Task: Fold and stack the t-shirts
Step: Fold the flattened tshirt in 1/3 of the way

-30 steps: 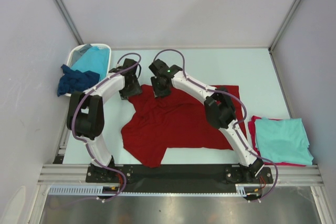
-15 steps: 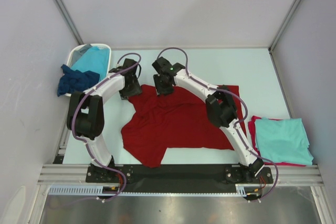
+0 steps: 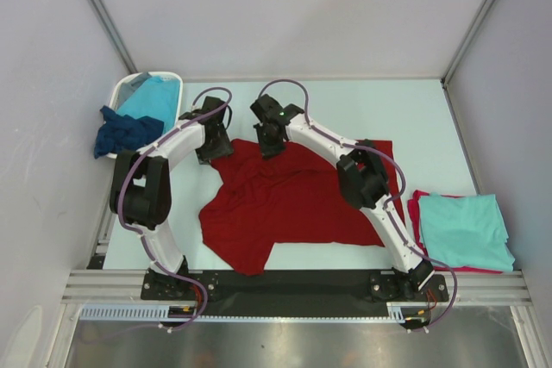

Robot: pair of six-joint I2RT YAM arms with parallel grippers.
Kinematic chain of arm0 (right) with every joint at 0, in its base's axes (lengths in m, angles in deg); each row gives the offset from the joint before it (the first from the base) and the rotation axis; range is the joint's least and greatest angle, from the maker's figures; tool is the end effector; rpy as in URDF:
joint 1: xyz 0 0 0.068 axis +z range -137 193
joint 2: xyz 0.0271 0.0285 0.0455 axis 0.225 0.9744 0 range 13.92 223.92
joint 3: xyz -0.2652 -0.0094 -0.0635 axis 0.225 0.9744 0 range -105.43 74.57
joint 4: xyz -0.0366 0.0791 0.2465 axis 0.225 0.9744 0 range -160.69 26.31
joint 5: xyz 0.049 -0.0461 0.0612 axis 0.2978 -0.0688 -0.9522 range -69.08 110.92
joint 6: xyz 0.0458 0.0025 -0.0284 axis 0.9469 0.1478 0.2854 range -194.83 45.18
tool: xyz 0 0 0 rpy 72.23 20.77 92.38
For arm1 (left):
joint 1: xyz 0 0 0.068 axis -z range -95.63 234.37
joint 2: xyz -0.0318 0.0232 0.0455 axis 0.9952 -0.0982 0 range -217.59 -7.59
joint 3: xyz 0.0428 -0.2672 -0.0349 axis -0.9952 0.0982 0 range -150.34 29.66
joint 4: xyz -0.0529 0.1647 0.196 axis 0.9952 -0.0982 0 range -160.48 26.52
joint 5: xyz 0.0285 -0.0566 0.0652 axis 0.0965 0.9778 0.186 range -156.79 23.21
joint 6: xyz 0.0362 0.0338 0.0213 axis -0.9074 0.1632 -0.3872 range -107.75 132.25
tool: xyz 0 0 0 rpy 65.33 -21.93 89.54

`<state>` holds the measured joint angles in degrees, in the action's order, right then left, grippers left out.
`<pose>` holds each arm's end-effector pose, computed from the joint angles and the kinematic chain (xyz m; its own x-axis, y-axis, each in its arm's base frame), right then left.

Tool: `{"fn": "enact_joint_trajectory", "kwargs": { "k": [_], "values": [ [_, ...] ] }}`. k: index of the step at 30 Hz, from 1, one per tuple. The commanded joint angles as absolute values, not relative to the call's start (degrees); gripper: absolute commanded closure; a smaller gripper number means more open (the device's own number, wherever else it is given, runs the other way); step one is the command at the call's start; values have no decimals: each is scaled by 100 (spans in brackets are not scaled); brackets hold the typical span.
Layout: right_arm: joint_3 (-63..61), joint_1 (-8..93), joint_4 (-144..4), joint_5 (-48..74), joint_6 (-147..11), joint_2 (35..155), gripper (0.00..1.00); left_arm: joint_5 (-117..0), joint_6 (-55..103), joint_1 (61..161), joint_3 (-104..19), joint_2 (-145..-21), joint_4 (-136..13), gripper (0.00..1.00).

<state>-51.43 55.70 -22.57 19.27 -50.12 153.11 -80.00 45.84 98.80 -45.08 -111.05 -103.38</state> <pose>0.3849 0.3566 0.1923 -0.8732 -0.2374 -0.4256 -0.3556 0.9075 0.2234 0.3551 -0.0830 0.2039 -0.8410 -0.3396 -0.4212 -0.3638 0.9311 -0.0243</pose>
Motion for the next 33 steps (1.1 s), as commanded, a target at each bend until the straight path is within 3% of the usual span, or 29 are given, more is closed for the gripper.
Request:
{"fn": "enact_joint_trajectory", "kwargs": {
  "k": [1, 2, 20, 33],
  "values": [
    [-5138, 5616, -2279, 1872, -5039, 15217, 95, -8006, 4671, 9860, -4461, -10813, -10233, 39],
    [-5129, 5624, -2261, 1881, -5039, 15199, 100, -8006, 4679, 9860, -4470, -10813, -10241, 38],
    [-3145, 5844, -2551, 2312, -4925, 13460, 100, -7962, 4706, 9913, -4391, -10813, -10197, 39],
    [-2353, 6380, -2735, 2206, -4749, 13222, 100, -7874, 4697, 9957, -4496, -11173, -10197, 41]
  ]
}}
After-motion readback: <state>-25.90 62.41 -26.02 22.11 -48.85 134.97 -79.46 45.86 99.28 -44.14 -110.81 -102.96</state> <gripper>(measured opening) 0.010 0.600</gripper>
